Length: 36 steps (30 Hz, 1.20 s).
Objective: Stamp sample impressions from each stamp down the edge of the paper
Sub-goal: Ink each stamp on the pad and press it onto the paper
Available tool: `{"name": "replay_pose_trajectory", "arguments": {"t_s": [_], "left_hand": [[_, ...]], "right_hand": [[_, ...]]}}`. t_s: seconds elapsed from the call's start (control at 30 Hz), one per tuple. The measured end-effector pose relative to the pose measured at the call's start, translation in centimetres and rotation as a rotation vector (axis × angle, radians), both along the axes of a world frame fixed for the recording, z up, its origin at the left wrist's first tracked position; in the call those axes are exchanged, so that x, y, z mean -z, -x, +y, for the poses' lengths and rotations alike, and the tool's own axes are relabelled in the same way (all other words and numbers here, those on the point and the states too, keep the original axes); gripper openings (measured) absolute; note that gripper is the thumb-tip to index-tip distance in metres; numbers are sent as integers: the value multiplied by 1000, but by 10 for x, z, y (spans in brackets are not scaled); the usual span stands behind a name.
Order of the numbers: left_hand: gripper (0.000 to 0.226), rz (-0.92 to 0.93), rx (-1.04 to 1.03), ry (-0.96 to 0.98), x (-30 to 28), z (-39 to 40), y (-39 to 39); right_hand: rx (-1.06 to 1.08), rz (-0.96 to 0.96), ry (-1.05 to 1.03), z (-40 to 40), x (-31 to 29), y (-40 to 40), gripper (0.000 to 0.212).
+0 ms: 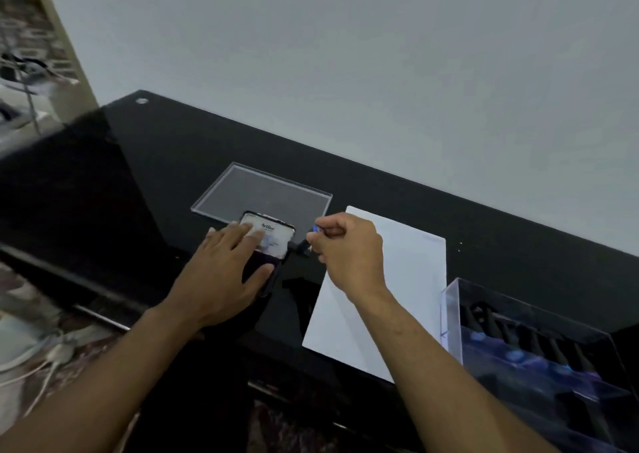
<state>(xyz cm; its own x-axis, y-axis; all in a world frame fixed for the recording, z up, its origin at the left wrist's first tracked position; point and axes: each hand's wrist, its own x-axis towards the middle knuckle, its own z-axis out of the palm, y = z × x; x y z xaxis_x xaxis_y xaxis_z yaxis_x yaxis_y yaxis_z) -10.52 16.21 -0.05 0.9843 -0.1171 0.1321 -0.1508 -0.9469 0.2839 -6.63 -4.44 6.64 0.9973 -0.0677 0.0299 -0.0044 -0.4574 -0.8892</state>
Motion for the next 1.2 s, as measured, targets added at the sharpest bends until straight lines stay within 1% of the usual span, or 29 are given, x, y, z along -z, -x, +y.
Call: {"name": "replay_pose_trajectory", "arguments": {"t_s": [0.17, 0.27, 0.4, 0.6, 0.8, 1.2], "left_hand": [[79, -7, -54, 19, 15, 39, 21], [81, 16, -70, 1, 22, 54, 27], [83, 39, -67, -34, 27, 64, 26], [85, 29, -68, -98, 36, 64, 27], [87, 20, -71, -97, 38, 63, 26], [91, 11, -71, -91, 37, 63, 25]], "right_hand": [[-122, -85, 152, 38, 0, 17, 11], [-157, -133, 198, 55, 1, 21, 6], [-193, -140, 224, 71, 4, 23, 3], [-277, -107, 322, 84, 7, 22, 20], [-363, -126, 512, 88, 5, 20, 17], [-397, -97, 543, 87, 3, 18, 21]]}}
